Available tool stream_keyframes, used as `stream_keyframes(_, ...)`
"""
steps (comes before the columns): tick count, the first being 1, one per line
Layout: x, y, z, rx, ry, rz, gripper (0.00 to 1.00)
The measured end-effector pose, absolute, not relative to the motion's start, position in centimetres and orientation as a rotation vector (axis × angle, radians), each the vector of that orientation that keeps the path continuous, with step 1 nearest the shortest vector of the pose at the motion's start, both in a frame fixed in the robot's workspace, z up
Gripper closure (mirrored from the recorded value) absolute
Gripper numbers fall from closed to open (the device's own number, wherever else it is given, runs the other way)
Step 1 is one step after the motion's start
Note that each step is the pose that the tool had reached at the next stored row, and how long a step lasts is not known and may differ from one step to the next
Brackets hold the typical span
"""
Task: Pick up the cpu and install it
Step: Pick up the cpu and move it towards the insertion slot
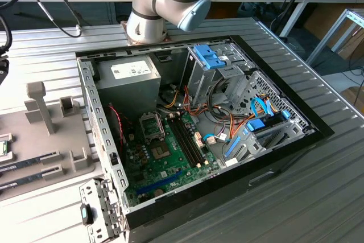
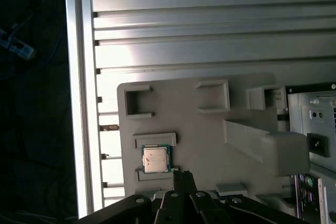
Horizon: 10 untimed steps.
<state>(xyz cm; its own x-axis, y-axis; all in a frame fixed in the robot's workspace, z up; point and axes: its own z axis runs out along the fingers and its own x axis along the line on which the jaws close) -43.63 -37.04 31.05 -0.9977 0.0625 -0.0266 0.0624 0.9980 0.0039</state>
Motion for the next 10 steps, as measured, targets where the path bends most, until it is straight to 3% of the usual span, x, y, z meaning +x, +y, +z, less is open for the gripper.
stream_keyframes(10, -43.52, -36.04, 30.92, 0.097, 3.113, 0.004, 0.90)
